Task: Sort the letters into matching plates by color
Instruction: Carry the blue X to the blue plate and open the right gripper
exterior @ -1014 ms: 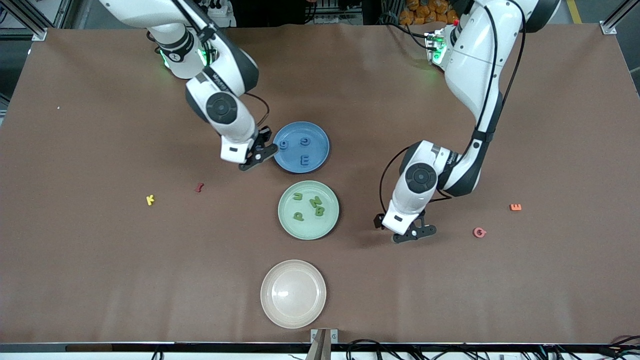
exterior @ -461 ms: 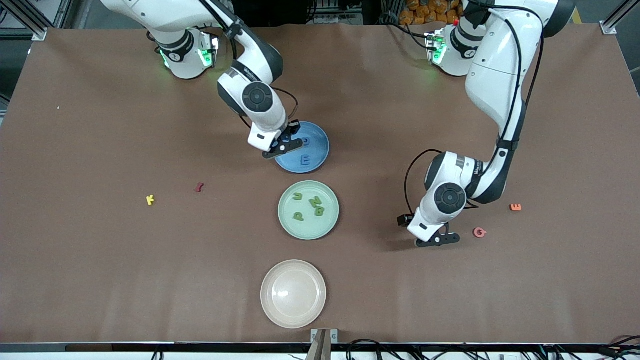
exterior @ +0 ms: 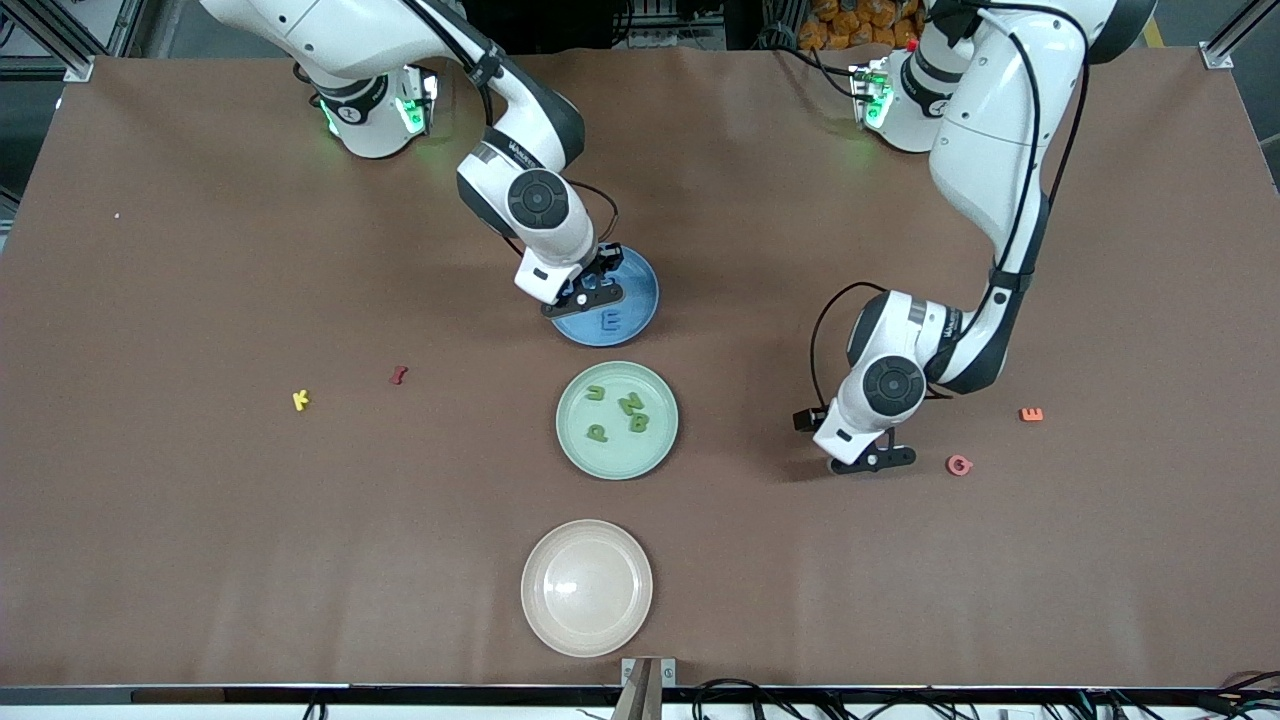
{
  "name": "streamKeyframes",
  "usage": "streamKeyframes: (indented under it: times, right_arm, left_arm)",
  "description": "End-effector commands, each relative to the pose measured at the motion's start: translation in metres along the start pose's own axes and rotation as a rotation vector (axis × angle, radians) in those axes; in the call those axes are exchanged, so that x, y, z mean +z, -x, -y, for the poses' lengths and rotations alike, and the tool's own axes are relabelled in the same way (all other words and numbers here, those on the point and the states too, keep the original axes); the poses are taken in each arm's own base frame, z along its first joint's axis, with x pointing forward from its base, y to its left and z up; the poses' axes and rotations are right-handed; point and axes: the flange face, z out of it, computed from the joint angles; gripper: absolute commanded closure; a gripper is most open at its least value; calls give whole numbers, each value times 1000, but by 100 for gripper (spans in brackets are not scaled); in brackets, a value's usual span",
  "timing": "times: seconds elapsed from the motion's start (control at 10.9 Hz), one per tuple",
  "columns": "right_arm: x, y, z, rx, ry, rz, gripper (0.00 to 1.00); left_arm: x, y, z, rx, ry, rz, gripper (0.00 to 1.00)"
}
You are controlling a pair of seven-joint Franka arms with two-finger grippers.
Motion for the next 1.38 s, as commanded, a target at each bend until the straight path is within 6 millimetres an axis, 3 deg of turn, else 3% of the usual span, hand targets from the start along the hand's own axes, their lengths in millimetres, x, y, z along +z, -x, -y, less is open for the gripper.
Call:
streamKeyframes:
  times: [0.0, 0.18, 0.37, 0.74, 0.83, 1.11, 1.29]
  right_arm:
    - [-8, -4, 0, 21, 1, -5, 45]
    - [-18, -8, -8, 26, -1, -21, 45]
    - [-48, -10, -23, 48, 16, -43, 43]
    - [-130, -5, -59, 70, 72, -110, 22]
    - [-148, -2, -68, 80, 68, -115, 3]
    - [-201, 7, -93, 155, 19, -117, 0]
    - [-248, 7, -116, 201, 38, -119, 0]
  left_arm:
    - [-16, 26, 41, -28, -5, 28, 0]
    - [-30, 37, 72, -12, 9, 23, 0]
    - [-38, 45, 98, -3, 21, 20, 0]
    - [-73, 90, 114, -6, 37, 5, 0]
    - [-81, 97, 113, -4, 42, -3, 0]
    - [-107, 125, 127, -10, 52, -30, 0]
    - [-115, 121, 150, -32, 60, -39, 0]
